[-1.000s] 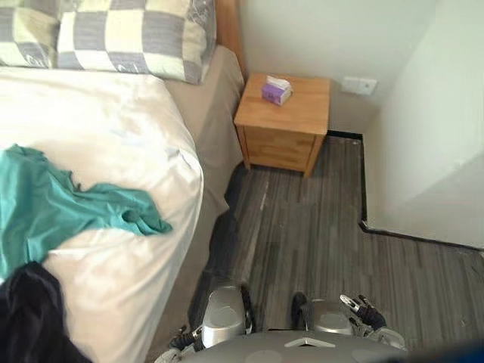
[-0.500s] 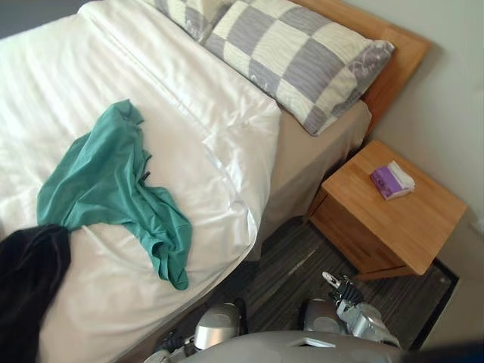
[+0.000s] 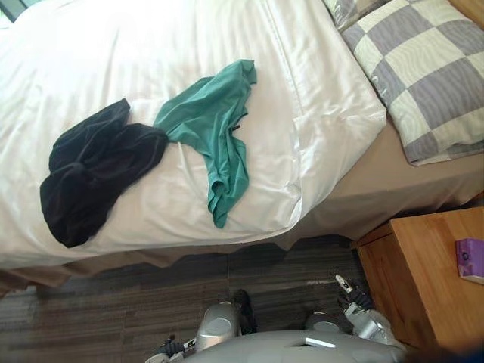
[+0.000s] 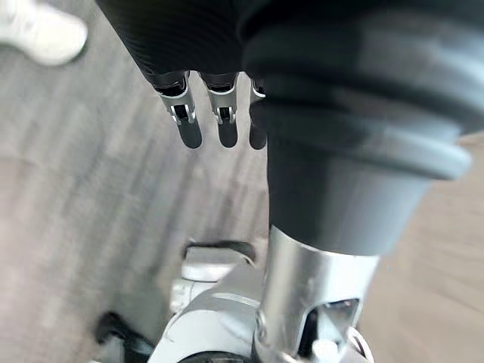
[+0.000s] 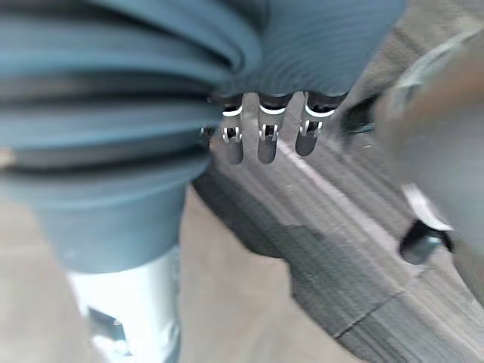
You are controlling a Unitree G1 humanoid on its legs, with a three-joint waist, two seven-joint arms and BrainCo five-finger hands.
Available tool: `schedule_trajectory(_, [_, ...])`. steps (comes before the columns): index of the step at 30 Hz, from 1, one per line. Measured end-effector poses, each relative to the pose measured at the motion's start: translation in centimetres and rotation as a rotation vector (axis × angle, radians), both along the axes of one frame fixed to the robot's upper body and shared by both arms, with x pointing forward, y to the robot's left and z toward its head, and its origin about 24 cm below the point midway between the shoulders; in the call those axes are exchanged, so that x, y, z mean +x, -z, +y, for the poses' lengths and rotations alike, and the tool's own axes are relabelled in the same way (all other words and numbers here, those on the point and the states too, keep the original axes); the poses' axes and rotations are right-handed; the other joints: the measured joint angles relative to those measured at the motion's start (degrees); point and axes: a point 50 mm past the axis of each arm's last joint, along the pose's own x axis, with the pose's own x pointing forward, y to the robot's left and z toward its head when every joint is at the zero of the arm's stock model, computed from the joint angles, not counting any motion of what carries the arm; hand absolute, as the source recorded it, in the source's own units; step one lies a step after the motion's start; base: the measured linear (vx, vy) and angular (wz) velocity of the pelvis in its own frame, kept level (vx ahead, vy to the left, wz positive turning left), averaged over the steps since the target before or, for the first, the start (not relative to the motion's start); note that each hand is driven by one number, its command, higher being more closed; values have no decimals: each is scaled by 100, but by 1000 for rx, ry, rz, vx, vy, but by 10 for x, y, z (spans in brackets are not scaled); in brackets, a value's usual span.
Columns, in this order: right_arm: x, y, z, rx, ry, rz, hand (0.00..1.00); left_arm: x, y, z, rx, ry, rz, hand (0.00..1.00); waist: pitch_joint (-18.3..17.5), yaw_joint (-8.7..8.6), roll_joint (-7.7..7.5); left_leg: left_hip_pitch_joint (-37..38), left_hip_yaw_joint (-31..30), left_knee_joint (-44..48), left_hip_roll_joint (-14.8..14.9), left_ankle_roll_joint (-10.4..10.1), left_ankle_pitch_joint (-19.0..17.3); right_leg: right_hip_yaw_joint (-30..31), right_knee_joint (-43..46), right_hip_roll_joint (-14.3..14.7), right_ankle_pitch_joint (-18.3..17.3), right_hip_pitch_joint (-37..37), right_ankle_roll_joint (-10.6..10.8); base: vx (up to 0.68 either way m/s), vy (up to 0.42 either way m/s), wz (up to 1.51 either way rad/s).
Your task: Tidy the bed and pick cloth on bed and put in laundry
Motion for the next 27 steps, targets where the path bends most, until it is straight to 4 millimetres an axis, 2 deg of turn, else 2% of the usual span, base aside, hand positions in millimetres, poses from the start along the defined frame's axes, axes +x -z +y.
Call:
schedule_trajectory(1, [-3, 0, 0, 5, 40, 4, 0, 1, 0, 1, 5, 28, 12, 0, 11, -66, 27, 37, -125, -337, 42, 4, 185, 18, 164, 59, 63, -109, -14, -143, 86, 22])
schedule_trajectory(4, [-13, 1, -4, 11, 168, -3, 0, 5, -1, 8, 22, 65, 29, 0, 91, -92, -41, 62, -200, -342, 189, -33, 254, 253, 667, 156, 132, -308, 12, -145, -5, 10])
schedule_trajectory(7, [-29, 2, -7, -3, 285, 18, 0, 9, -2, 11, 46, 118, 34, 0, 121, -95, -12, 2, -246, -343, 302, -30, 243, 311, 701, 306, 254, -333, -77, -160, -19, 10])
schedule_trajectory(8, [-31, 2, -8, -14, 340, 35, 0, 11, -3, 14, 61, 115, 33, 0, 98, -89, -145, -96, -181, -345, 245, -343, -10, 334, 379, 272, 301, -358, -79, -167, 24, -5])
schedule_trajectory(9, [-32, 3, -7, -12, 356, 41, 0, 10, -4, 17, 70, 113, 33, 0, 87, -87, -270, -59, -130, -258, 174, -321, -7, 360, 277, 170, 267, -397, -127, -65, 60, -31])
schedule_trajectory(10, [-33, 2, -4, -25, 437, 43, 0, 9, -9, 35, 102, 92, 24, 0, 77, -11, -675, -365, 307, 852, 17, 10, -149, 514, -82, -150, -306, -366, -138, -66, 30, -37])
schedule_trajectory(11, [-30, -3, -23, -94, 508, 44, 0, 14, -7, 27, 90, 65, 10, 0, 200, -64, -371, -481, 269, 1404, 348, 73, -841, 471, -28, 40, -321, -393, -57, -62, 41, -49])
schedule_trajectory(12, [-29, -5, -28, -115, 553, 52, 0, 17, -7, 26, 89, 58, 0, 0, 208, -54, -366, -496, 346, 1455, 373, 46, -878, 543, -40, 27, -211, -411, -34, -100, 55, -47])
schedule_trajectory(13, [-31, -10, -38, -164, 620, 60, 0, 15, -6, 24, 91, 27, -5, 0, 179, -57, -384, -345, 423, 1189, 303, 84, -827, 652, -164, 24, -133, -336, 81, -82, 113, -48])
schedule_trajectory(15, [-27, -27, -63, -281, 702, 30, 0, 24, -8, 25, 87, 9, -42, 0, 131, -65, -450, -200, 534, 926, 226, 90, -746, 734, -389, 21, -7, -248, 245, -49, 106, -30])
schedule_trajectory(16, [-20, -46, -86, -371, 759, -37, 0, 27, -9, 24, 79, 17, -62, 0, 95, -81, -511, -164, 601, 772, 171, 115, -681, 778, -507, 6, 43, -245, 320, -8, 84, -17])
schedule_trajectory(17, [-16, -57, -100, -420, 778, -75, 0, 30, -10, 23, 72, 22, -74, 0, 92, -77, -547, -116, 653, 663, 133, 130, -637, 794, -564, -14, 83, -234, 391, -1, 125, -19])
schedule_trajectory(18, [-8, -83, -128, -531, 802, -161, 0, 33, -11, 21, 65, 30, -95, 0, 78, -77, -578, 12, 679, 398, 8, 160, -537, 826, -601, -72, 128, -218, 467, 23, 120, -10])
schedule_trajectory(20, [2, -126, -165, -700, 798, -289, 0, 32, -12, 27, 81, 34, -92, 0, 40, -84, -694, 216, 677, -81, -190, 201, -344, 850, -653, -104, 211, -183, 515, 71, 157, 5])
schedule_trajectory(21, [16, -162, -186, -841, 744, -391, 0, 31, -12, 29, 84, 34, -88, 0, 51, -95, -762, 386, 658, -341, -300, 214, -222, 878, -682, -134, 349, -100, 446, 100, 107, 7])
schedule_trajectory(22, [24, -175, -192, -884, 722, -433, 0, 29, -12, 29, 83, 34, -85, 0, 44, -90, -774, 396, 661, -341, -310, 224, -225, 887, -675, -137, 414, -98, 367, 128, 97, 0])
schedule_trajectory(23, [47, -205, -200, -961, 642, -544, 0, 29, -12, 28, 73, 40, -87, 0, 34, -99, -754, 427, 631, -340, -292, 226, -247, 903, -636, -110, 552, -97, 327, 110, 60, -4])
schedule_trajectory(24, [55, -215, -201, -984, 607, -579, 0, 30, -12, 28, 70, 43, -92, 0, 30, -103, -737, 430, 607, -340, -279, 222, -254, 900, -627, -94, 596, -97, 303, 110, 40, 4])
schedule_trajectory(27, [102, -261, -197, -1109, 363, -717, 0, 33, -13, 26, 59, 56, -107, 0, 24, -104, -644, 459, 457, -337, -260, 261, -230, 873, -509, -74, 659, -101, 216, 145, -22, 24])
